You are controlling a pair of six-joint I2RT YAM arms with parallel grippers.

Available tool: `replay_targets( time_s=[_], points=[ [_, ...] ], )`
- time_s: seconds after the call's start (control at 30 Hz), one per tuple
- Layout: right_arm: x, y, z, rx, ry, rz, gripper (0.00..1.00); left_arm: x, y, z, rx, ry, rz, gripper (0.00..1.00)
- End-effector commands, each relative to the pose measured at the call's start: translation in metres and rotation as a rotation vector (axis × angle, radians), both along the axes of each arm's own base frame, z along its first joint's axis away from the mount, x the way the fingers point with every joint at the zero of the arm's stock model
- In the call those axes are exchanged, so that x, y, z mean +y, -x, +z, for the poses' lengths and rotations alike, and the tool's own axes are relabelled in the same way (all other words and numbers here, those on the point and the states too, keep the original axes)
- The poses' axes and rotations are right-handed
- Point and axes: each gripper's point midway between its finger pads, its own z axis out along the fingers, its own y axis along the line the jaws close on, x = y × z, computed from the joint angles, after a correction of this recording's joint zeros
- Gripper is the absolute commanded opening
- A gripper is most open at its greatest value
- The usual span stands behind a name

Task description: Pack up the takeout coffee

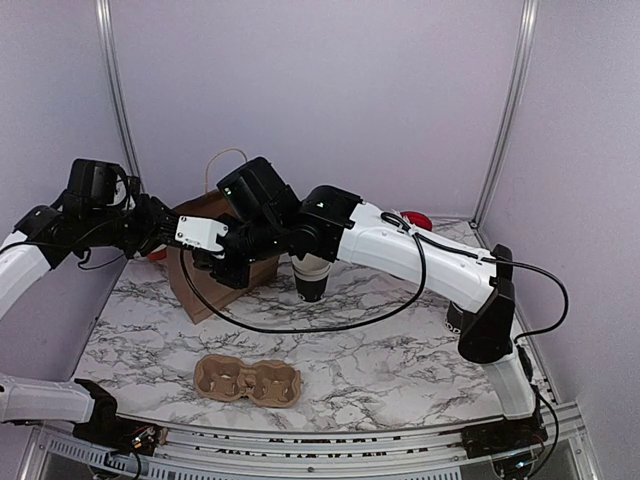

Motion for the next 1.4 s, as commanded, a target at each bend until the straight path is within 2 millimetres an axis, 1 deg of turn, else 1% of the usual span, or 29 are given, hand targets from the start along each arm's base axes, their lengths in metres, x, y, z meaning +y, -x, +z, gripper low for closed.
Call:
replay_targets(
  time_s=[0.0, 0.17, 0.27, 0.3, 0.37, 0.4, 0.43, 0.47, 0.53, 0.63, 0.67, 0.73, 0.8, 0.87, 1.0, 1.03, 1.13, 1.17, 1.23, 1.3, 1.37],
  points=[
    [-0.002, 0.007, 0.034, -0.026, -0.064, 0.021, 0.0, 0.001, -0.001, -0.006, 0.032, -0.041, -0.023, 0.41],
    [-0.002, 0.011, 0.031, -0.007, -0.067, 0.035, 0.0, 0.0, -0.007, -0.005, 0.043, -0.045, -0.022, 0.3],
    [-0.003, 0.011, 0.033, 0.0, -0.08, 0.03, 0.0, 0.001, -0.011, 0.0, 0.04, -0.041, -0.017, 0.23],
    [-0.003, 0.011, 0.035, 0.0, -0.087, 0.026, 0.03, 0.002, -0.013, 0.0, 0.044, -0.037, -0.016, 0.18],
    [-0.004, 0.011, 0.042, -0.002, -0.108, 0.019, 0.13, 0.003, -0.016, 0.002, 0.051, -0.024, -0.015, 0.12],
    [-0.005, 0.01, 0.044, -0.002, -0.116, 0.012, 0.19, 0.003, -0.018, 0.003, 0.056, -0.012, -0.013, 0.09],
    [-0.005, 0.009, 0.047, -0.005, -0.127, 0.005, 0.27, 0.004, -0.02, 0.004, 0.063, 0.002, -0.012, 0.06],
    [-0.006, 0.008, 0.049, -0.007, -0.133, -0.003, 0.37, 0.006, -0.023, 0.003, 0.074, 0.021, -0.005, 0.04],
    [-0.007, 0.007, 0.056, -0.008, -0.151, -0.02, 0.53, 0.008, -0.027, 0.004, 0.095, 0.064, -0.004, 0.0],
    [-0.011, 0.003, 0.071, -0.008, -0.195, -0.057, 0.74, 0.01, -0.033, 0.008, 0.115, 0.127, -0.003, 0.0],
    [-0.013, 0.003, 0.076, -0.007, -0.211, -0.065, 0.79, 0.011, -0.035, 0.01, 0.118, 0.138, -0.001, 0.0],
    [-0.018, 0.002, 0.088, -0.01, -0.245, -0.09, 0.86, 0.011, -0.039, 0.011, 0.133, 0.168, 0.012, 0.0],
    [-0.025, -0.003, 0.102, -0.021, -0.287, -0.133, 0.9, 0.013, -0.043, 0.013, 0.147, 0.217, 0.028, 0.0],
    [-0.033, -0.009, 0.115, -0.031, -0.32, -0.181, 0.92, 0.013, -0.047, 0.016, 0.158, 0.271, 0.044, 0.0],
    [-0.05, -0.019, 0.135, -0.018, -0.374, -0.261, 0.94, 0.012, -0.056, 0.025, 0.17, 0.406, 0.087, 0.04],
    [-0.055, -0.02, 0.138, -0.011, -0.385, -0.274, 0.94, 0.013, -0.058, 0.029, 0.162, 0.422, 0.102, 0.09],
    [-0.072, -0.031, 0.147, 0.017, -0.416, -0.328, 0.94, 0.017, -0.065, 0.033, 0.15, 0.441, 0.129, 0.1],
    [-0.078, -0.036, 0.147, 0.032, -0.424, -0.349, 0.94, 0.018, -0.067, 0.033, 0.151, 0.439, 0.133, 0.11],
    [-0.089, -0.046, 0.146, 0.06, -0.432, -0.384, 0.94, 0.018, -0.068, 0.031, 0.151, 0.435, 0.131, 0.17],
    [-0.099, -0.053, 0.143, 0.082, -0.435, -0.417, 0.94, 0.018, -0.067, 0.028, 0.154, 0.425, 0.127, 0.21],
    [-0.105, -0.057, 0.134, 0.097, -0.424, -0.44, 0.94, 0.02, -0.066, 0.025, 0.146, 0.409, 0.128, 0.27]
  ],
)
